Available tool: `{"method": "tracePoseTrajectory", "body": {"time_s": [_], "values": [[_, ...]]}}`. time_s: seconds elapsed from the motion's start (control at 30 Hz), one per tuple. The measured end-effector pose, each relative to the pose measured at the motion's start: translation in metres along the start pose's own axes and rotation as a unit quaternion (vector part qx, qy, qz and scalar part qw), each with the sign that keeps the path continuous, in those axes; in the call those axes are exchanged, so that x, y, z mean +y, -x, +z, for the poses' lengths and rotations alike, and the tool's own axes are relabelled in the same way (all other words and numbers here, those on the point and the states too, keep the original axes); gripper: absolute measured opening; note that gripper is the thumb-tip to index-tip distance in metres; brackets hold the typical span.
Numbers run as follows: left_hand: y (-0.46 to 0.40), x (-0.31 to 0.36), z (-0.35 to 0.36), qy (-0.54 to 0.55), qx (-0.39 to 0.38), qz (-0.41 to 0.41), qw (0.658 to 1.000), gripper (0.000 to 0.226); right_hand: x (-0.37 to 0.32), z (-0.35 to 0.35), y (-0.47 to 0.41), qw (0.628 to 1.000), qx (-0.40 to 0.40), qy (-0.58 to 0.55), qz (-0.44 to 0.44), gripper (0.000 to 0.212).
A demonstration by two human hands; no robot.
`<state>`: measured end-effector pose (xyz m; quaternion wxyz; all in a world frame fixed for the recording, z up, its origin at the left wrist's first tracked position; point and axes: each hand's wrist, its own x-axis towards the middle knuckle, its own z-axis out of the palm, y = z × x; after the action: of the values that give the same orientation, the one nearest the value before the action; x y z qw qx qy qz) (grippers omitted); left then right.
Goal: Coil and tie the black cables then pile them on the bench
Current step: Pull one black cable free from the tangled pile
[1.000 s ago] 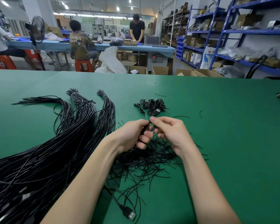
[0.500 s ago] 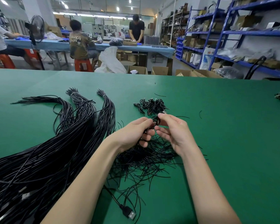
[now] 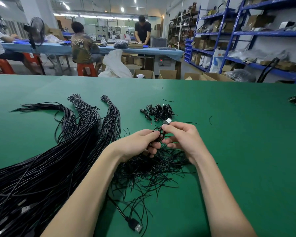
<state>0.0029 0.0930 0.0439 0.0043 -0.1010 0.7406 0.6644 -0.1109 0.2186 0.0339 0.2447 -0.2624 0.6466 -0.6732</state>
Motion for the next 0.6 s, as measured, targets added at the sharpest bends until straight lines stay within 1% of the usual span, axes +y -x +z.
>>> {"method": "tracePoseTrajectory", "body": {"time_s": [0.1, 0.23, 0.27, 0.4, 0.5, 0.6], "values": [[0.003, 0.003, 0.000, -0.010, -0.026, -0.002, 1.000, 0.024, 0.001, -0.002, 0.001, 1.000, -0.014, -0.003, 0.000, 0.018], [0.007, 0.005, -0.002, -0.082, -0.028, 0.008, 0.996, 0.031, 0.000, -0.001, 0.002, 0.999, -0.035, 0.012, -0.003, 0.017], [0.007, 0.005, -0.002, -0.078, -0.026, 0.012, 0.997, 0.032, 0.000, -0.001, 0.002, 0.999, -0.040, 0.013, -0.006, 0.016], [0.006, 0.005, -0.002, -0.008, -0.035, 0.013, 0.999, 0.030, -0.001, -0.003, 0.003, 0.999, -0.050, -0.020, 0.006, 0.010], [0.001, -0.001, 0.002, 0.030, -0.019, -0.002, 0.999, 0.027, 0.002, 0.002, 0.001, 1.000, -0.027, 0.011, -0.005, 0.010], [-0.003, -0.006, 0.002, 0.036, 0.012, 0.004, 0.999, 0.027, 0.006, 0.007, 0.000, 0.997, -0.054, 0.052, -0.024, 0.011]]}}
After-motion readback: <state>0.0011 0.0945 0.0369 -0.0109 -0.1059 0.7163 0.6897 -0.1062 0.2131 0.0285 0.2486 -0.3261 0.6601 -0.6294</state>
